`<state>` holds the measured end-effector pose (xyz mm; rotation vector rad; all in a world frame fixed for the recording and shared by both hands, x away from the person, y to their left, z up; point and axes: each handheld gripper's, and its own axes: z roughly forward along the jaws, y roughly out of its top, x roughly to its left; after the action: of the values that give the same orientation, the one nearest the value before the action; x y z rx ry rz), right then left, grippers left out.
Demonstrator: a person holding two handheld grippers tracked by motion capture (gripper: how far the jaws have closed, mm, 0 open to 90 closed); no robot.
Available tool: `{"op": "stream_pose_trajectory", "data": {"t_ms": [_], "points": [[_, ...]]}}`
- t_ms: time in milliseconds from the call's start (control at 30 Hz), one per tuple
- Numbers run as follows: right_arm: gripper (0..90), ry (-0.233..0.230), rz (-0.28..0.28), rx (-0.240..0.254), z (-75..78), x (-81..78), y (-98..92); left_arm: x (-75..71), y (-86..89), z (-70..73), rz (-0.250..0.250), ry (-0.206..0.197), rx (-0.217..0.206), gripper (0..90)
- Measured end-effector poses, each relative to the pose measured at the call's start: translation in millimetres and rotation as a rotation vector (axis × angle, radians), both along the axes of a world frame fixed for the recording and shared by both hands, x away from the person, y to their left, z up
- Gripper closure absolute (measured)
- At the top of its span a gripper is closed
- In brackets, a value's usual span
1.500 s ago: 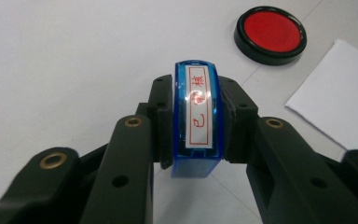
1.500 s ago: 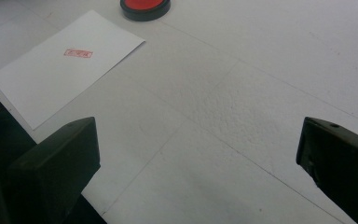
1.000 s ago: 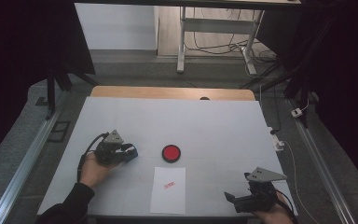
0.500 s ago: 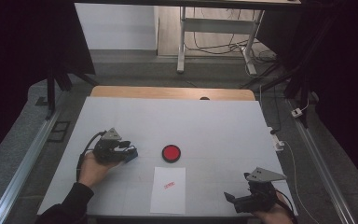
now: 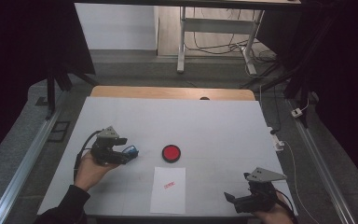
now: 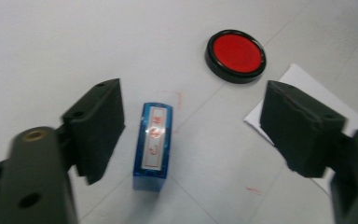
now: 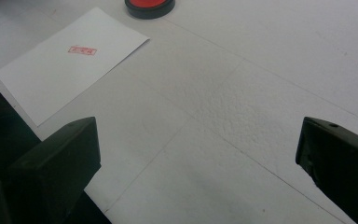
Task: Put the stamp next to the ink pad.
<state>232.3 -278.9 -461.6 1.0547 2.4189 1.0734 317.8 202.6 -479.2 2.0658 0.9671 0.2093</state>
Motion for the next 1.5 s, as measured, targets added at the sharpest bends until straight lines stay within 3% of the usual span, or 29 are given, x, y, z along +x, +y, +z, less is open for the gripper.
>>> {"op": "stream_pose_trajectory", "data": {"t_ms": [100,367,533,1167,1500], "points": [[0.0,0.001,0.000,0.001,0.0,0.0,-0.1,-4.6,-1.9,4.9,-0.006,0.012,-0.021,15.4],[0.0,-0.001,0.000,0.003,0.1,-0.2,-0.2,-22.6,-5.7,13.8,-0.018,0.007,0.009,3.8],[0.0,-0.001,0.001,-0.001,0.2,-0.1,0.0,-36.0,0.4,15.8,-0.013,0.015,-0.013,1.2],[0.0,-0.001,0.001,-0.004,0.1,-0.1,0.1,-91.9,26.2,19.0,-0.005,-0.039,-0.061,0.0],[0.0,0.002,-0.002,0.002,-0.1,0.0,0.1,-114.9,42.6,14.5,0.029,-0.034,-0.094,0.0]]}}
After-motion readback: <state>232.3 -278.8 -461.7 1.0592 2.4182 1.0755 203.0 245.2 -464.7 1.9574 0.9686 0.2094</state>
